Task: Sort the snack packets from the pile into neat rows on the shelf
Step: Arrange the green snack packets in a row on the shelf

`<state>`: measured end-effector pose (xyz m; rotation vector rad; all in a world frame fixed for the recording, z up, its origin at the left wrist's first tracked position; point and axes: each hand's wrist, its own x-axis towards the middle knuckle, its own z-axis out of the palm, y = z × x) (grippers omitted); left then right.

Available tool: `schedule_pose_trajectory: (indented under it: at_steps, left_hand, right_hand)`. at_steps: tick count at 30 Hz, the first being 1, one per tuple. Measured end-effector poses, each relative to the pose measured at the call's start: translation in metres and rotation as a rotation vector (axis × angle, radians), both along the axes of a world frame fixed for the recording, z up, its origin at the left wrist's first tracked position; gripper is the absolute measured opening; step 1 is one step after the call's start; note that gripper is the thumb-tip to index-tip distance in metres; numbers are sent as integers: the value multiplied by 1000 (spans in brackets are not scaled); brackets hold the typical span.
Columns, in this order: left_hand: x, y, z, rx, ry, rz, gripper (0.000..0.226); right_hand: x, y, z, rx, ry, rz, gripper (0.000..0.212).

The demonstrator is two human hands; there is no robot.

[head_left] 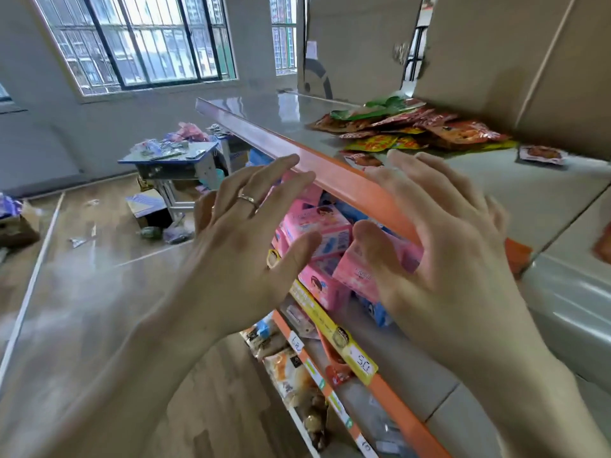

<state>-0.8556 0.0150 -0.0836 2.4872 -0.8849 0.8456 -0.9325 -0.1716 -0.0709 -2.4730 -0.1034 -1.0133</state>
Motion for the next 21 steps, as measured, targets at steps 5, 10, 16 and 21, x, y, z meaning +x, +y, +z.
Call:
schedule_pose_trajectory:
  at_steps: [5, 10, 16, 21]
  left_hand:
    - [36, 5, 1, -17, 10, -53, 57]
    - [90, 4, -2, -56, -23, -162, 55]
    - [174, -12, 4, -73, -63, -354, 55]
    - [242, -25, 29, -55, -121, -501, 54]
  right_hand:
    - [30, 8, 15, -39, -39, -49, 48]
    - [67, 13, 17, -105, -25, -151, 50]
    - [113, 16, 29, -198, -48, -370, 52]
    - [162, 23, 47, -265, -97, -529, 48]
